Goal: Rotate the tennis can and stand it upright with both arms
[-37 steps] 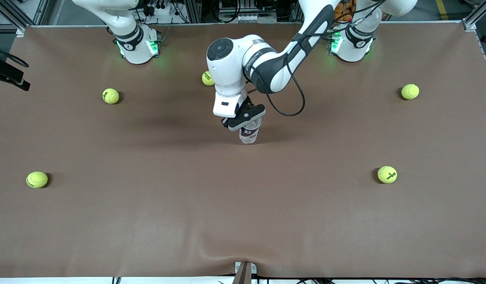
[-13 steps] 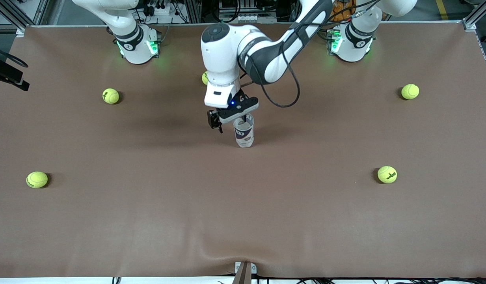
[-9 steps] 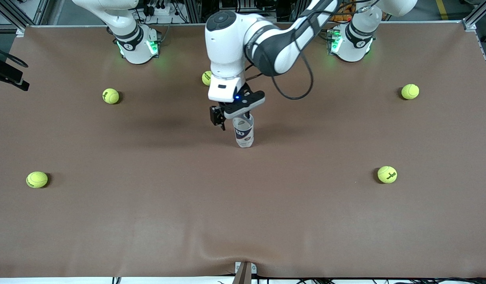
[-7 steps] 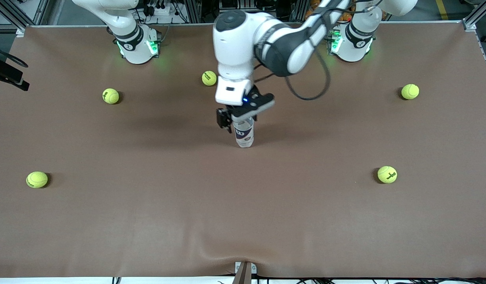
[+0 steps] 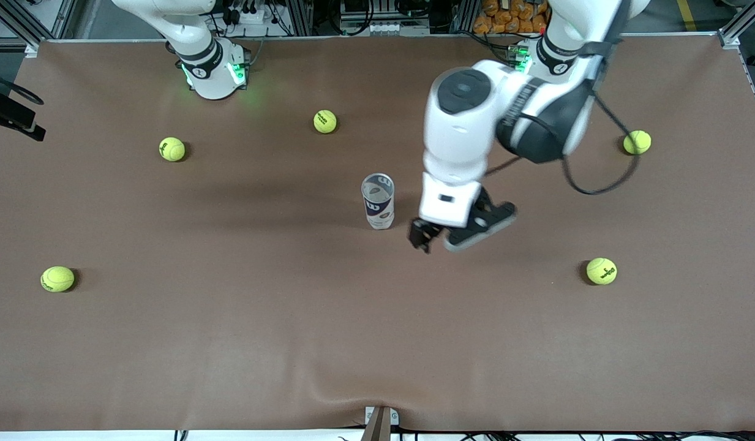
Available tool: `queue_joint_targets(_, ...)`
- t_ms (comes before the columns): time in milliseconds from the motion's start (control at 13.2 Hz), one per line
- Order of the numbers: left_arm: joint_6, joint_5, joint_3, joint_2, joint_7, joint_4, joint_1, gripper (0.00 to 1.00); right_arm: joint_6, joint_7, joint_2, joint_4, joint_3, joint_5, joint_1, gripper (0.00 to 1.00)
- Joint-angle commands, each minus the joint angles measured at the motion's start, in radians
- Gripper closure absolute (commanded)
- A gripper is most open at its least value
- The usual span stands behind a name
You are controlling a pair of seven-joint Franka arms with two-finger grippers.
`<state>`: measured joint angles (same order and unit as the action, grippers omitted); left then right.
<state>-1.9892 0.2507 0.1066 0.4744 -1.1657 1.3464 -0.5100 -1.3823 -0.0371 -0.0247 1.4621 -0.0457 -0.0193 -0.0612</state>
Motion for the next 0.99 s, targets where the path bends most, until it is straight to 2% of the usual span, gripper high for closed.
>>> queue_joint_targets(0, 0.01, -0.016, 0.007, -0.026, 0.099, 0.011, 0.072, 0.0, -0.003, -0.003, -0.015, 0.009, 0.007, 0.005, -0.009, 0.0)
queue_joint_targets(152, 0.01, -0.03, 0.021, -0.036, 0.187, 0.011, 0.158, 0.0, -0.003, -0.003, -0.015, 0.009, 0.007, 0.005, -0.009, 0.0)
queue_joint_targets(228, 0.01, -0.037, 0.053, -0.037, 0.243, 0.011, 0.209, 0.0, -0.003, -0.003, -0.017, 0.009, 0.006, 0.007, -0.009, 0.0)
queue_joint_targets(531, 0.03, -0.067, 0.305, -0.051, 0.449, 0.017, 0.551, 0.0, -0.003, -0.003, -0.017, 0.009, 0.006, 0.007, -0.014, 0.0)
queue_joint_targets(683, 0.102, -0.068, 0.295, -0.089, 0.553, 0.016, 0.57, 0.0, -0.003, -0.003, -0.017, 0.009, 0.006, 0.007, -0.014, 0.0)
queue_joint_targets(910, 0.219, -0.073, 0.194, -0.172, 0.685, 0.02, 0.559, 0.0, -0.003, -0.003, -0.017, 0.009, 0.006, 0.009, -0.014, 0.0)
